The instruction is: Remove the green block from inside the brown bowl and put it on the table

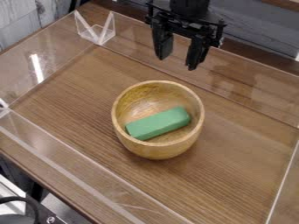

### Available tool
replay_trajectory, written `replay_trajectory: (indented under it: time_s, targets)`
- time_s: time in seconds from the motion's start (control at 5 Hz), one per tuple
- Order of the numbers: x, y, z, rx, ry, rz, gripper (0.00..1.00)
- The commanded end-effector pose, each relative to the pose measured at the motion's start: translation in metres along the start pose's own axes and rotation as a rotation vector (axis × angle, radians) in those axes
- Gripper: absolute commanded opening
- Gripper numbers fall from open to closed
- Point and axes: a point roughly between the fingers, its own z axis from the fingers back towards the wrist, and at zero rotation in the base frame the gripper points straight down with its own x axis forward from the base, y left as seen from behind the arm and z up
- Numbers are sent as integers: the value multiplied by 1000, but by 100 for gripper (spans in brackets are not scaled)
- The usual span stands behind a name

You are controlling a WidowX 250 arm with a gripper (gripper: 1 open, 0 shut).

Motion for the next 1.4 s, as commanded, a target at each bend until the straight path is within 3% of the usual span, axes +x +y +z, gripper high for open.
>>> replay_trajectory:
  time_s: [0.0,0.2,0.4,0.6,1.2]
  targets:
    - [-16,3,-17,1,6,-57,100]
    - [-37,9,-36,8,-4,-124,100]
    - [-38,14,-22,4,-29,-129,0]
    - [-40,10,-32,-1,-50,-155,100]
    - [-41,-2,-59,-19,-89,-216,100]
